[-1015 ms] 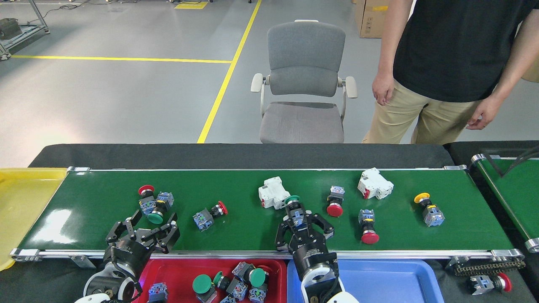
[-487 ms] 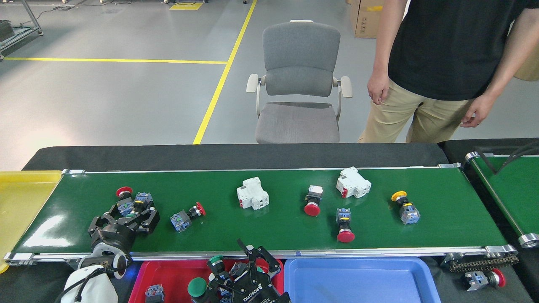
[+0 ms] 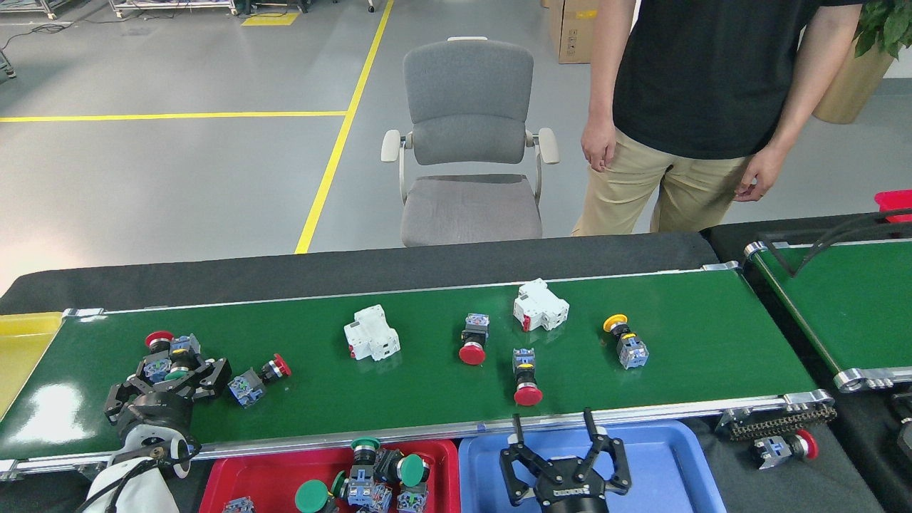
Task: Pick switch part from conveyor to tray
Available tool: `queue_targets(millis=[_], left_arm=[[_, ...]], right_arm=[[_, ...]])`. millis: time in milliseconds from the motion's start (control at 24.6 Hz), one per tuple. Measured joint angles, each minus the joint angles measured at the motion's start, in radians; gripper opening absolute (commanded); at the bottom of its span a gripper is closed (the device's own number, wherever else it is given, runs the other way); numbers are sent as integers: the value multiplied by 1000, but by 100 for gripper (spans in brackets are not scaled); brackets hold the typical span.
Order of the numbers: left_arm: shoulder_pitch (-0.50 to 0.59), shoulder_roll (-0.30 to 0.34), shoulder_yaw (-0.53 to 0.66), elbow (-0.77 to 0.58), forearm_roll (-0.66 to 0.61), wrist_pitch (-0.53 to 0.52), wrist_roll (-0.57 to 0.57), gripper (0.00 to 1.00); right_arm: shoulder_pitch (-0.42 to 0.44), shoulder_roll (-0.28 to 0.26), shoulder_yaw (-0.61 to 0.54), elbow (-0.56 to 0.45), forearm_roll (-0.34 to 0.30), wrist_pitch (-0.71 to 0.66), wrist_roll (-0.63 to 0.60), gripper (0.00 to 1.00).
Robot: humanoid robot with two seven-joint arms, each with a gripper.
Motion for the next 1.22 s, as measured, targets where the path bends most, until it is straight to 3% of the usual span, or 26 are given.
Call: queue_targets(millis=[244, 406, 528, 568, 609, 650, 690, 731, 812, 853, 1056, 1218], left_arm=[[125, -18, -23, -215, 26, -238, -1, 29], [231, -25, -45, -428, 27, -449, -6, 30], [351, -25, -60, -579, 27, -635, -10, 39], [404, -26, -66, -633, 27, -670, -12, 52], [452, -26, -69, -676, 27, -698, -13, 68], [493, -31, -74, -711, 27, -712, -14, 86], [517, -39, -84, -734, 27, -724, -15, 100], [527, -51, -98, -750, 27, -731, -16, 100], [533, -67, -113, -769, 27, -740, -16, 100], [536, -68, -115, -773, 27, -742, -16, 100], [574, -81, -87, -794, 27, -743, -20, 100], [592, -88, 38, -795, 34, -735, -13, 100]], right_arm=[[-26, 5, 12, 2, 0, 5, 25, 100], [-96, 53, 23, 45, 0, 5, 107, 100], [-179, 108, 23, 150, 0, 5, 140, 100], [-210, 121, 24, 189, -1, 5, 147, 100], [-243, 132, 24, 233, -3, 5, 150, 93], [-266, 136, 24, 265, -6, 5, 161, 81], [-284, 137, 23, 290, -8, 6, 167, 58], [-293, 137, 24, 304, -9, 6, 175, 28], [-295, 134, 25, 311, -8, 10, 184, 7], [-295, 131, 25, 311, -8, 8, 188, 2], [-289, 110, 38, 291, -6, 1, 191, 1], [-238, 50, 117, 177, -6, -30, 194, 1]])
